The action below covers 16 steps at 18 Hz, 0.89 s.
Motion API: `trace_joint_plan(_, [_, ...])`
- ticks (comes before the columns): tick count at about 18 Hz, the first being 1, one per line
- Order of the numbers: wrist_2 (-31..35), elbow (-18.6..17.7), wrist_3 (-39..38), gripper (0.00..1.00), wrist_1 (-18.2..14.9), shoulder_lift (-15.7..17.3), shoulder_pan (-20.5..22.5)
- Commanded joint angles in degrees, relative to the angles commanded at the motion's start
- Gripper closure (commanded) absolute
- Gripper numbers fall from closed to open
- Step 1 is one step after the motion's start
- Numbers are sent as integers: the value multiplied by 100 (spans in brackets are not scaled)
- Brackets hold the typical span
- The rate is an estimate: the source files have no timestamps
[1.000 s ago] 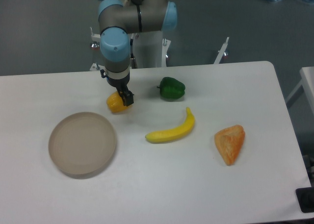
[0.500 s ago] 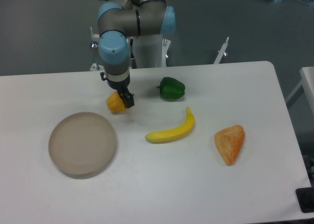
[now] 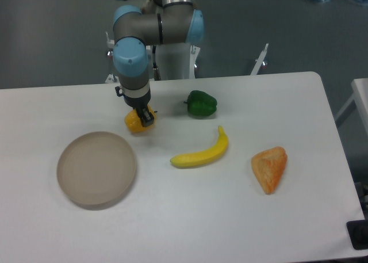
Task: Pick up the yellow pepper from the plate
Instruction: 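Lift the yellow pepper and carry it toward the banana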
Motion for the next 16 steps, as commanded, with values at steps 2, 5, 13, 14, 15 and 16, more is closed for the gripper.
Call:
trace_joint_plan(2, [17,114,-27,98,-9,88,166])
trace_joint_plan(5, [-26,544,-9,98,-350,115,649])
trace_joint_plan(13, [-9,1941,684,98,-1484,-210,1318])
trace_joint_plan(14, [0,2099,825,98,-1581,-280,1362])
trace_joint_plan(15, [0,2249,939,98,-1695,-368,1415])
trace_joint_plan(16, [9,2459,1097,97,-1888,-499,1494])
